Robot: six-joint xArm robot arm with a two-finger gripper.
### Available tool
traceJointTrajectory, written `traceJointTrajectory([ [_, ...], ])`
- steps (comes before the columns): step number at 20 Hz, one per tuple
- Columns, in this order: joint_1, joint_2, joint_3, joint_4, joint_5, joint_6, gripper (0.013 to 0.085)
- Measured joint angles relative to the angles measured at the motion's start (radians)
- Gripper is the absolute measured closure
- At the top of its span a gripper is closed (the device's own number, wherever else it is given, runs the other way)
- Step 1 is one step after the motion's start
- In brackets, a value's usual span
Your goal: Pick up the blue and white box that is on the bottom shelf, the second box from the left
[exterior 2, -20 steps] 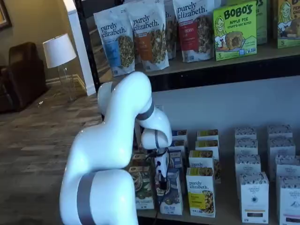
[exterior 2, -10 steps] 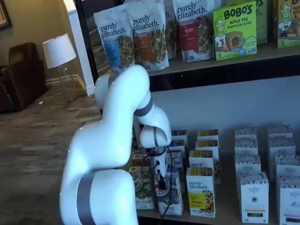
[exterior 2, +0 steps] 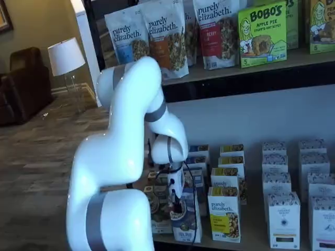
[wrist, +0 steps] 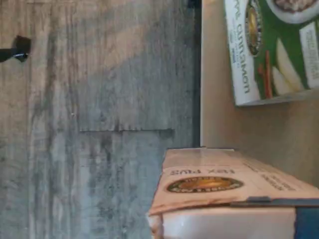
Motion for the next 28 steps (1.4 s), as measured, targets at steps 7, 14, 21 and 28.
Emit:
traceJointTrajectory([
  [7, 0.008, -0.119, 0.167, -0.03, -0.062, 0.035, 0.049],
  [14, 0.028, -0.232, 0.298, -0.036, -0.08, 0.06, 0.049],
  [21, 0.042, -0.307, 0.374, -0.069, -0.081, 0.106, 0.049],
  [28, 0.049, -0.35, 0.409, -0.062, -0.078, 0.106, 0.049],
])
